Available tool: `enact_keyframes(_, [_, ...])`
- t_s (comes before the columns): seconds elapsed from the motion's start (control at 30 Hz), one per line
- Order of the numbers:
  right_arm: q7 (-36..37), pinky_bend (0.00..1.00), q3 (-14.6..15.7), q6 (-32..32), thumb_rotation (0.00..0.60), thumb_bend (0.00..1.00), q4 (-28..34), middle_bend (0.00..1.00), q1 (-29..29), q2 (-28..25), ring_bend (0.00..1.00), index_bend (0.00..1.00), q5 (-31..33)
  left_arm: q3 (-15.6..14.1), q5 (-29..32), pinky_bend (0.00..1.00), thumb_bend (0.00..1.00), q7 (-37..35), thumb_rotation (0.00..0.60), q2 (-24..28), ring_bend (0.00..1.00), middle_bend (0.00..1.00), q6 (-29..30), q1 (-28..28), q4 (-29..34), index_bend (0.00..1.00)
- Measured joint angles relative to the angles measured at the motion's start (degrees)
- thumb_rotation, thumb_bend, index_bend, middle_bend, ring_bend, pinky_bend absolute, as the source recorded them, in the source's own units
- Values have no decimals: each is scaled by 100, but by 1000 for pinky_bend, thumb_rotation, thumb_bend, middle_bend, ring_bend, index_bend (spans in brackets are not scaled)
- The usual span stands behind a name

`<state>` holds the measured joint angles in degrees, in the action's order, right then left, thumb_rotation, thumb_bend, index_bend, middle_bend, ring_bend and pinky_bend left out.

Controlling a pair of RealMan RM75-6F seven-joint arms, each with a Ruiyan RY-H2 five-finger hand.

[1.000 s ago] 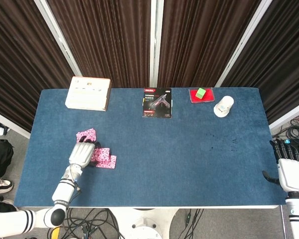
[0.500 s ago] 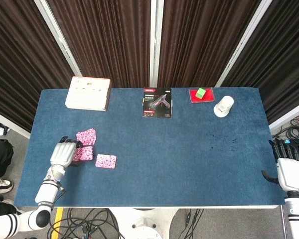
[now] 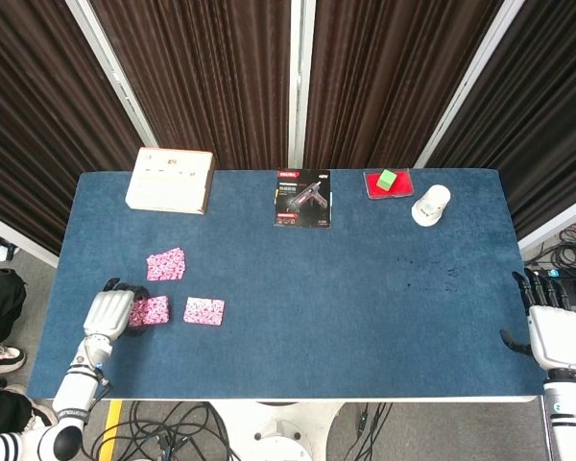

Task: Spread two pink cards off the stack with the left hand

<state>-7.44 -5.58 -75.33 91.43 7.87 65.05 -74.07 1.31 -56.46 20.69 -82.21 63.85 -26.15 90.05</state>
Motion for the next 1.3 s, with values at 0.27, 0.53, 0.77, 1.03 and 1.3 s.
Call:
enact_keyframes(0.27, [61, 0, 0, 42, 600, 131, -21, 0, -1, -14, 0, 0, 44, -17, -44, 115, 260, -83, 600, -97, 230, 413, -176, 38, -241, 383])
enact_keyframes(0.53, [118, 0, 3, 20, 600, 132, -56, 0, -13, -14, 0, 0, 23, -79, -179, 94, 254, -194, 600, -94, 92, 229, -339, 85, -322, 144])
enact_keyframes(0.77, [138, 0, 0, 0, 600, 132, -54, 0, -15, -16, 0, 0, 3, 19, -333, 86, 247, -402, 600, -14, 63, 169, -292, 133, -279, 118])
enact_keyframes(1.03, [223, 0, -25, -102, 600, 131, -49, 0, -43, -65, 0, 0, -48, 271, -396, 86, 235, -482, 600, 207, 63, 169, 69, 196, 30, 119])
enact_keyframes(1.3, [385, 0, -62, -320, 600, 132, -80, 0, -100, -126, 0, 0, -205, 468, -916, 86, 232, -665, 600, 357, 48, 167, 849, 384, -246, 132])
